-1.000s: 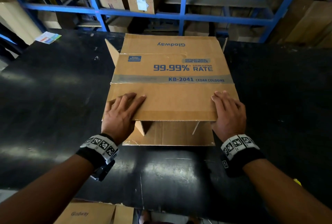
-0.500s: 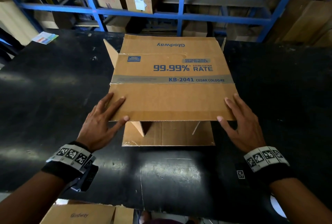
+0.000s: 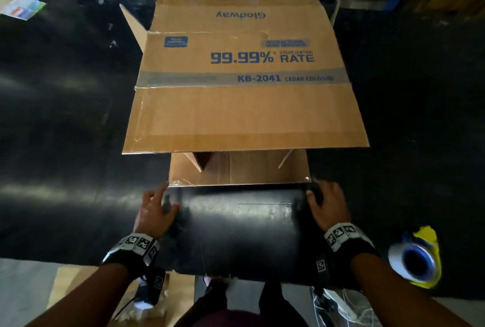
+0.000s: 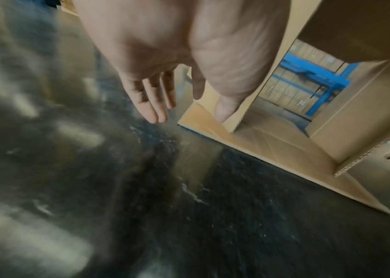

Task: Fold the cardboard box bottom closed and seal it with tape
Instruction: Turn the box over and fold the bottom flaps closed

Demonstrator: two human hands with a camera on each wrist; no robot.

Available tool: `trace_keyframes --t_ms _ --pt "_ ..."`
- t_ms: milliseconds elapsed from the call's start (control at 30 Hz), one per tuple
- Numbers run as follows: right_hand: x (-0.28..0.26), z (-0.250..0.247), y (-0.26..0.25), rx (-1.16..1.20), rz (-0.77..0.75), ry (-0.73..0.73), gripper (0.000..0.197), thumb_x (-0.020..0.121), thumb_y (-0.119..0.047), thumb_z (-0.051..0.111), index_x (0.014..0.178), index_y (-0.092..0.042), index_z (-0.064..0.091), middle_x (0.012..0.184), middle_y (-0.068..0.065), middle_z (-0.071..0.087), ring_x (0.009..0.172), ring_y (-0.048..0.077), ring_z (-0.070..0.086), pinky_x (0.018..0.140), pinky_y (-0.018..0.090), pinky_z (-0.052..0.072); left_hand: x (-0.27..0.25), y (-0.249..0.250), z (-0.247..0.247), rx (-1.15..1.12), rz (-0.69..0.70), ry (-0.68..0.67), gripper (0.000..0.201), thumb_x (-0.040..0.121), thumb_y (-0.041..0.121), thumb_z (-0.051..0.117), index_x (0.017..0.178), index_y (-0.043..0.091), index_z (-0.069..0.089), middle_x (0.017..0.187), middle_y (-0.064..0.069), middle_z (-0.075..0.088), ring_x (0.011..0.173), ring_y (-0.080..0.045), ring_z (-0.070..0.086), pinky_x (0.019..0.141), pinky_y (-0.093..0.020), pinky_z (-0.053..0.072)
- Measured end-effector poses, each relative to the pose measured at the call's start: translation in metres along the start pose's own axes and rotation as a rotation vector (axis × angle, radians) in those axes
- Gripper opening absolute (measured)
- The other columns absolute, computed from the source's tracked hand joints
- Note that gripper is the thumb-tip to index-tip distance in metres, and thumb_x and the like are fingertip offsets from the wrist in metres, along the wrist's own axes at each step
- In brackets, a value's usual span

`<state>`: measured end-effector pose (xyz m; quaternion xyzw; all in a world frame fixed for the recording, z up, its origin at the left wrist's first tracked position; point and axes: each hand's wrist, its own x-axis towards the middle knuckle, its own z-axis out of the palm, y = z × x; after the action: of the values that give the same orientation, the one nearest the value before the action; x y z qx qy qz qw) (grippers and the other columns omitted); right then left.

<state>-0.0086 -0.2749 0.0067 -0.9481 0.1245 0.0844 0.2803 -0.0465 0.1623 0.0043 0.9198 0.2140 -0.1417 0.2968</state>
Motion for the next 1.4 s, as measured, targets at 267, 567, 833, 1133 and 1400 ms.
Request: trace_keyframes --t_ms 267,567,833,1133,1400 --pt "0.042 0.034 -0.012 -0.096 0.067 -0.083 0.060 0.093 -0.037 0.062 0.149 -0.022 0.046 0.148 0.022 0.046 0.141 0.038 0.034 0.112 0.047 0.035 0.049 0.025 0.036 0.213 -0.121 -0.003 0.059 0.092 0.041 0.068 0.146 0.037 0.045 0.140 -0.022 0.047 0.133 -0.047 0.039 0.111 -0.053 0.034" --pt "0.059 0.031 -0.015 0.115 0.164 -0.039 0.068 0.077 -0.037 0.081 0.139 -0.030 0.054 0.137 0.018 0.037 0.115 0.035 0.057 0.103 0.030 0.042 0.051 0.026 0.020 0.004 -0.138 0.078 0.065 0.089 0.046 0.074 0.148 0.029 0.053 0.128 -0.033 0.057 0.127 -0.042 0.048 0.108 -0.045 0.040" --pt "0.070 -0.031 -0.047 0.115 0.059 0.011 0.063 0.071 -0.049 0.081 0.126 -0.024 0.066 0.124 0.010 0.066 0.117 0.029 0.060 0.100 0.032 0.044 0.043 0.042 -0.036 -0.109 -0.006 0.173 0.078 0.060 0.091 0.063 0.126 0.048 0.060 0.099 -0.016 0.069 0.092 -0.033 0.070 0.086 -0.048 0.060" --pt "0.083 -0.160 -0.129 0.160 -0.021 0.224 0.056 0.061 -0.072 0.067 0.093 -0.027 0.074 0.099 -0.003 0.073 0.096 0.021 0.068 0.086 0.036 0.055 0.027 0.134 -0.161 -0.166 0.305 0.388 0.035 0.086 0.052 0.075 0.097 0.019 0.081 0.089 -0.004 0.078 0.074 -0.008 0.066 0.067 -0.011 0.047" --pt "0.097 -0.268 -0.200 0.137 0.039 0.257 0.089 0.051 -0.091 0.064 0.068 -0.003 0.065 0.080 0.014 0.071 0.082 0.032 0.066 0.069 0.038 0.045 0.039 0.197 -0.259 -0.220 0.486 0.521 0.065 0.083 0.077 0.061 0.079 0.014 0.076 0.067 -0.002 0.074 0.076 -0.017 0.072 0.079 -0.039 0.056"
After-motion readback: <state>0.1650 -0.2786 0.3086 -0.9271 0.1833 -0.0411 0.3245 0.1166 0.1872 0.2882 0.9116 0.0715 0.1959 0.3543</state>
